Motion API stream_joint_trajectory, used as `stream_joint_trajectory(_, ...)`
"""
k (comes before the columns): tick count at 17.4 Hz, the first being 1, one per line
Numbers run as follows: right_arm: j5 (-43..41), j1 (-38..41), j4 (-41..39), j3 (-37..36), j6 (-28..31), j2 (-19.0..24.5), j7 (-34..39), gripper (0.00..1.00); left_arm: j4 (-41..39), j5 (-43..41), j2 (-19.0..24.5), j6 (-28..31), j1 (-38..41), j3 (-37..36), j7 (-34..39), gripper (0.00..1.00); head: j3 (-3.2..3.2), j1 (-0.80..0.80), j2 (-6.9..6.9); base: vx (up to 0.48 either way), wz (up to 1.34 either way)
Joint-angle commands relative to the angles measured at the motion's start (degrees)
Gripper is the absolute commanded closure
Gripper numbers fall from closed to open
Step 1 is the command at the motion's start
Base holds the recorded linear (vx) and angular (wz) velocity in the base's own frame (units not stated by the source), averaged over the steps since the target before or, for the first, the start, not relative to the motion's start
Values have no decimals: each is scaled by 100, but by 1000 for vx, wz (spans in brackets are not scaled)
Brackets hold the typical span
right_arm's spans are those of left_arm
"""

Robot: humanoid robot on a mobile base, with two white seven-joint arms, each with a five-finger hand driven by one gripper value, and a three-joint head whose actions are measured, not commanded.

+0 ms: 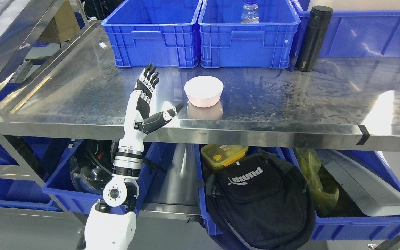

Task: Stack pink IKEA bowl on shelf middle layer
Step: 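Swing the left hand toward the pink bowl on the steel shelf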

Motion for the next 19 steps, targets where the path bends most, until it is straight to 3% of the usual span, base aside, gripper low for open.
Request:
stream_joint_trajectory(1,0,123,-100,0,4,-100,4,0,-6,0,100,-97,6,33,-27,0,0,0,0,0,0)
stream_joint_trajectory(4,0,123,-100,0,4,-100,4,0,-6,0,100,-246,-72,181,-289,0,0,0,0,0,0)
stream_joint_trajectory(6,0,123,-100,0,4,-100,4,0,2,0,138,-264,-335,383,-911,0,0,0,0,0,0)
stream_joint_trajectory(10,0,123,-100,0,4,-100,4,0,55,-78,1640,-98,-1038,393,-1915,0,0,0,0,0,0)
stream_joint_trajectory(12,0,123,-100,0,4,-100,4,0,81,-498,2229,17,-1337,341,-1961,0,0,0,0,0,0)
stream_joint_trajectory(14,0,123,-100,0,4,-100,4,0,38,-965,2793,17,-1479,209,-2528,0,0,0,0,0,0)
stream_joint_trajectory(16,0,123,-100,0,4,-100,4,0,29,-1570,3145,8,-1698,174,-3328,0,0,0,0,0,0)
stream_joint_trajectory(19,0,123,-100,0,4,-100,4,0,29,-2659,3103,8,-2190,156,-4304,2,0,0,0,0,0)
